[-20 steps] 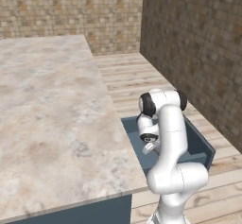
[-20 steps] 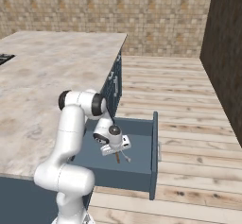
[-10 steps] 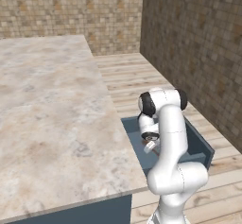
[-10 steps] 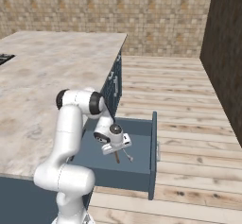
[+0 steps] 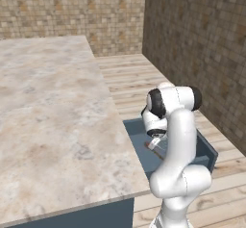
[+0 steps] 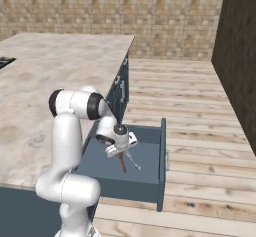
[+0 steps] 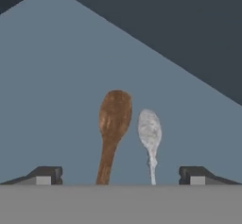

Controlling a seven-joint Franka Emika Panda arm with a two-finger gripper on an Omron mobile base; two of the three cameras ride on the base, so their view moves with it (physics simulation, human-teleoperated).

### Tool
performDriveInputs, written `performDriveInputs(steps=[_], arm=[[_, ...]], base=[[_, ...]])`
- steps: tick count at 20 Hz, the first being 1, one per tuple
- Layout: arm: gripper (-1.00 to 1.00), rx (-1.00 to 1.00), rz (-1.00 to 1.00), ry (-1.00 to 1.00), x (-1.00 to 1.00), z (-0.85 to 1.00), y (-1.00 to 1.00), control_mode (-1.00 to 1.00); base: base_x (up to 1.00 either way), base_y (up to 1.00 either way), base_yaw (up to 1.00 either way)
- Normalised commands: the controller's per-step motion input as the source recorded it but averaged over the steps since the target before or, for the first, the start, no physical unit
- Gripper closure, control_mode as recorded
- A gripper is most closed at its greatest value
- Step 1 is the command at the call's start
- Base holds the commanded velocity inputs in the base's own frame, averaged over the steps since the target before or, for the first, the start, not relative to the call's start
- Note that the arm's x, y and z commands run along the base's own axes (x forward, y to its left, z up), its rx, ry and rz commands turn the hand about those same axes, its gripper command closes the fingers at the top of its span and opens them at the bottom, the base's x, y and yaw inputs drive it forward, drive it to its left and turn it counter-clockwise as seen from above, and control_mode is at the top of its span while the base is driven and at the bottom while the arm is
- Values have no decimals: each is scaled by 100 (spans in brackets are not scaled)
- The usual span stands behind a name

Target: Organize the utensils by type. Pick up the wooden spoons from the counter and place them in the open cabinet. Then pick up the metallic utensils from the counter and place them in the open drawer.

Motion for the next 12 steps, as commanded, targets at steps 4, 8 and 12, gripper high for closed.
performDriveInputs(steps=[4,8,12], arm=[[-100,0,7,-1,-6,94,-13,-100],[-100,0,6,0,-13,94,-17,-100],[-100,0,5,0,-15,99,-15,-100]], base=[[0,0,0],[0,0,0],[0,0,0]])
